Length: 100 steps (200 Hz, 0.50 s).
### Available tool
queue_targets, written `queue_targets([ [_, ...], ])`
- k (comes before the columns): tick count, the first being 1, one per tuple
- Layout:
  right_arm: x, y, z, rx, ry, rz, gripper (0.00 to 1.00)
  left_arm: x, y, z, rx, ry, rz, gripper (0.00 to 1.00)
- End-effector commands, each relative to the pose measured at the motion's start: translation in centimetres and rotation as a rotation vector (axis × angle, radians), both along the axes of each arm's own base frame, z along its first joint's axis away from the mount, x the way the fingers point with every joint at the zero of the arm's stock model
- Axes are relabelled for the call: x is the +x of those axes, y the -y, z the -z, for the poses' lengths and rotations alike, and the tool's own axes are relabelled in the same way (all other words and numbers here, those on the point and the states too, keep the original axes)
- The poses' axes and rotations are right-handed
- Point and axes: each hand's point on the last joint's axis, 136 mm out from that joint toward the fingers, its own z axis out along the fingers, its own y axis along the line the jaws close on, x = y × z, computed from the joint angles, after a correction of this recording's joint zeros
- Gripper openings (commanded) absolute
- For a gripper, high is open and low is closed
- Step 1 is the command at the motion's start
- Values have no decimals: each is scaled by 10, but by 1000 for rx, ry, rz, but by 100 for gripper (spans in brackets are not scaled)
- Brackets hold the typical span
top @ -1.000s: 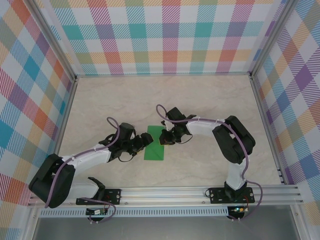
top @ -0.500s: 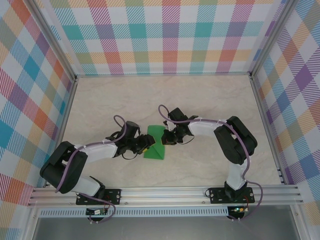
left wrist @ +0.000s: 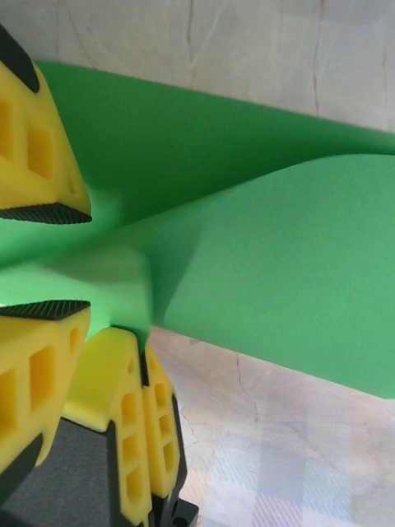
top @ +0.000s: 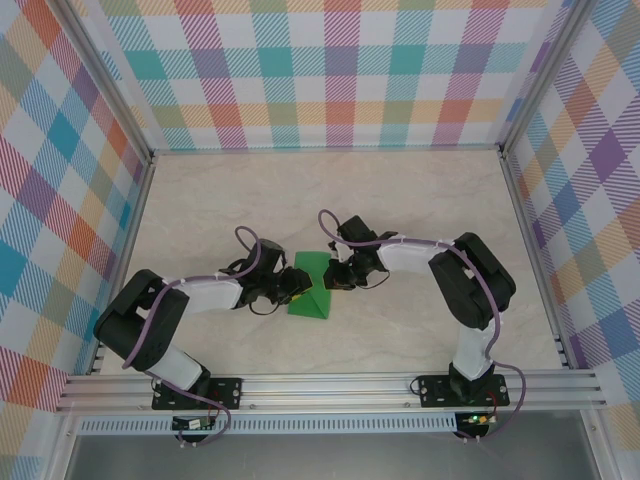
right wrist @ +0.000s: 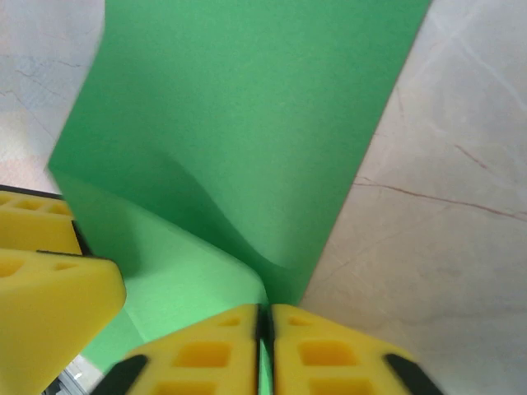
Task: Fold a paper plane with a square sheet of paper (pick it up from the middle)
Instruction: Turn over the paper at the center of the table.
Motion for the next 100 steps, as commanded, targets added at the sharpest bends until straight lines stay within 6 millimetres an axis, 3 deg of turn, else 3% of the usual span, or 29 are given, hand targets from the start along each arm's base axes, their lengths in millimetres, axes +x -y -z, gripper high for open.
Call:
queue_targets([
  [1, 6, 8, -20, 13, 51, 33, 24, 8, 14, -11, -37, 56, 56, 29],
  [33, 18, 34, -53, -32, 172, 134, 57, 9, 16, -4, -20, 73, 91, 22],
  [72, 21, 71, -83, -113, 273, 244, 75, 9, 14, -2, 14, 107, 133, 12],
  [100, 19, 96, -97, -170, 298, 331, 80, 9, 6, -12, 81, 139, 151, 8],
])
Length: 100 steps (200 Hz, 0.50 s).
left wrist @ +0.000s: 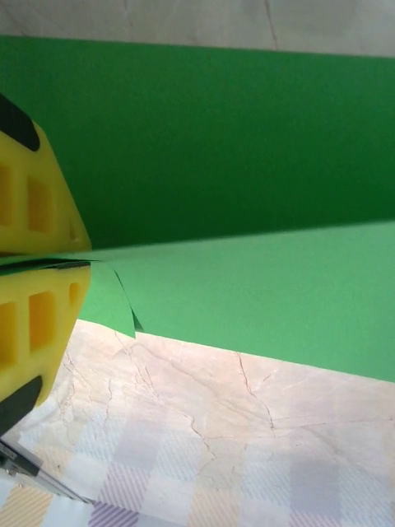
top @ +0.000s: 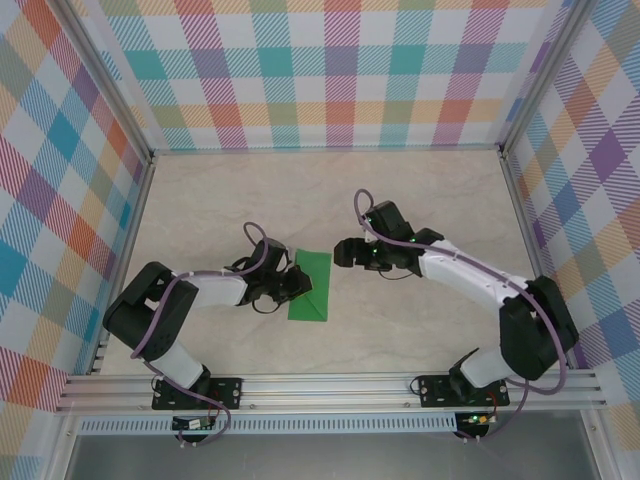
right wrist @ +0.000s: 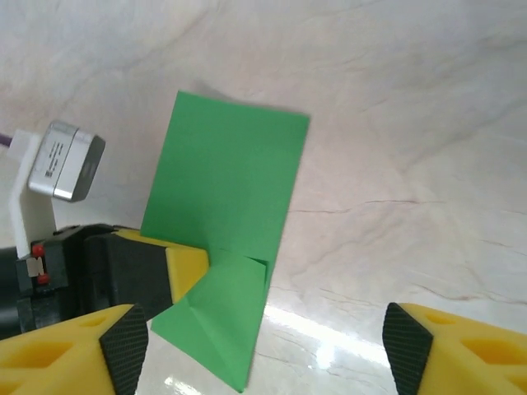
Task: Fold a paper plane with a square sheet of paper (pick it up from the middle)
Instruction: Turn over the paper at the center of the table.
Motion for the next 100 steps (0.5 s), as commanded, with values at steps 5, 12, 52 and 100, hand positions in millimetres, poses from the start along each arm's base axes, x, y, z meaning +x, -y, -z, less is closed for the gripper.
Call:
queue_targets([
  [5, -8, 38, 5, -115, -27, 124, 80, 5, -2, -22, 56, 85, 51, 7],
  [12, -10, 43, 2, -127, -25, 141, 81, 5, -4, -27, 72, 92, 57, 6],
  [52, -23, 65, -16, -147, -12, 189, 82, -3, -38, -68, 349, 128, 104, 4],
  [100, -31, 91, -34, -173, 44, 245, 92, 3, -97, -133, 902, 215, 110, 4],
])
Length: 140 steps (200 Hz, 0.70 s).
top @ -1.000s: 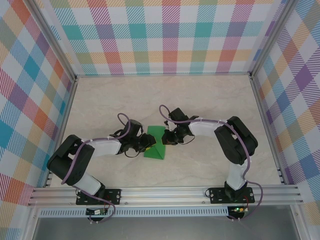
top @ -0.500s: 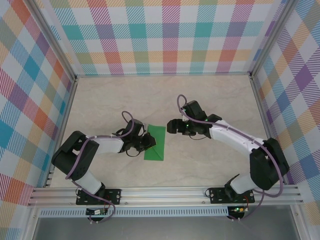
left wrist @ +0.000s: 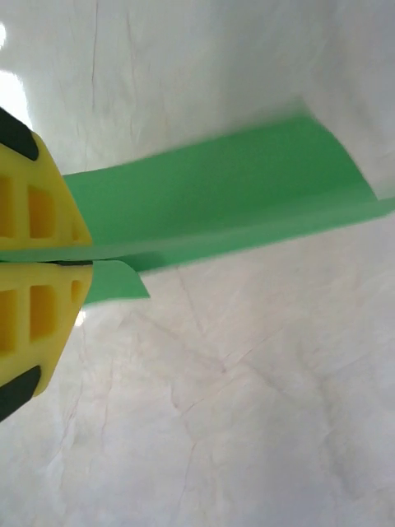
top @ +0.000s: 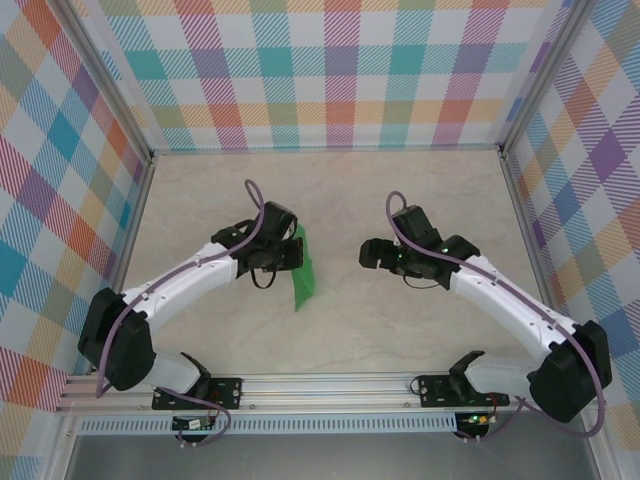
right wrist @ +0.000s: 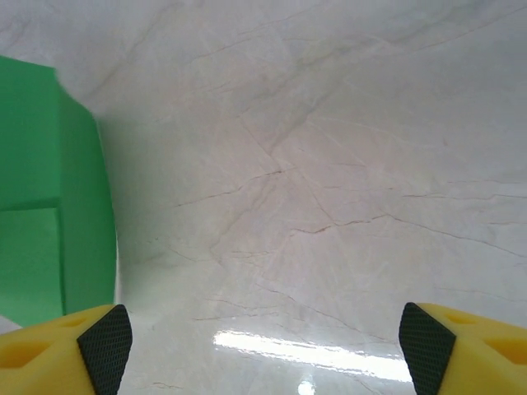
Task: Fold a paper plane with a square sheet of paper (pick it up from the middle)
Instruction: Turn over the paper at the center of the table.
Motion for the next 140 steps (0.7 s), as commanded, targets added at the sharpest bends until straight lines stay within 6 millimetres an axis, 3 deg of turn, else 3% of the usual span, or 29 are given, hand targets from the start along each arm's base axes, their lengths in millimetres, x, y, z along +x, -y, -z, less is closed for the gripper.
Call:
queue_targets([
  [1, -9, 23, 1, -58, -4, 50, 92, -18, -69, -9, 471, -13, -26, 4],
  [25, -12, 34, -4, -85, 27, 51, 100, -6, -89, -32, 767, 64, -67, 3],
  [47, -13, 42, -5, -110, 45, 57, 100, 4, -92, -36, 1005, 109, -91, 3],
  [89, -17, 58, -6, -117, 42, 99, 100, 15, -66, 0, 1228, 144, -73, 3],
  [140, -19, 66, -5, -120, 32, 107, 100, 15, -26, 71, 1153, 89, -22, 4],
])
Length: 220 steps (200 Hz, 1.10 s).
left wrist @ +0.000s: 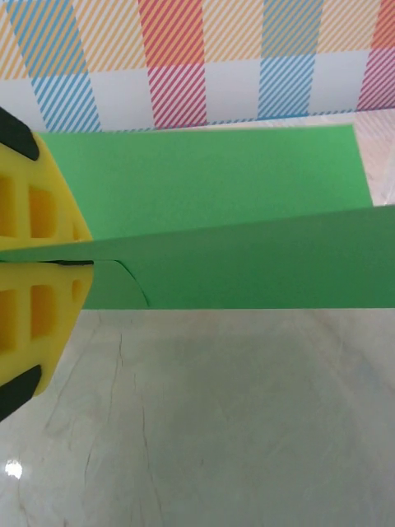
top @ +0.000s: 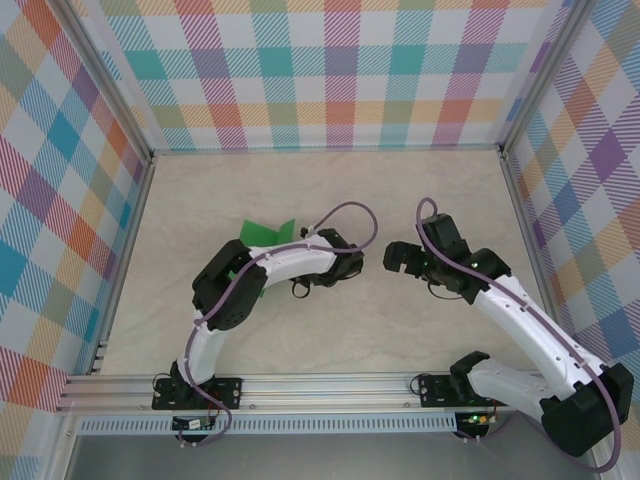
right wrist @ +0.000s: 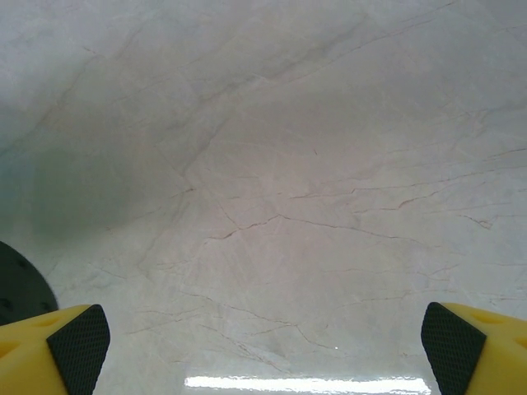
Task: Fold a paper plane with a square sheet of paper (pick it up from the middle)
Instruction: Turn over the paper at the center of the table.
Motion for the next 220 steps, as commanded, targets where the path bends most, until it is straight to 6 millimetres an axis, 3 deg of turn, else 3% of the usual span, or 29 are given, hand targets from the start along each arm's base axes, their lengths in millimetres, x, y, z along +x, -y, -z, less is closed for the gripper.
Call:
queue_targets([
  [1, -6, 5, 7, -32, -30, -13, 100, 4, 19, 12, -64, 32, -2, 4],
  [39, -2, 5, 14, -48, -56, -18, 100, -8, 47, 51, -214, -22, -11, 4],
  [73, -1, 6, 19, -52, -71, -2, 100, -16, 64, 70, -319, -61, -20, 5],
  [113, 1, 10, 16, -57, -63, 14, 100, -24, 86, 85, -446, -114, -21, 10],
  [163, 12, 8, 6, -60, -60, 21, 100, -31, 110, 91, -570, -183, -23, 25],
  [220, 31, -17, 13, 7, -111, -15, 100, -48, 134, 100, -795, -268, -61, 33],
])
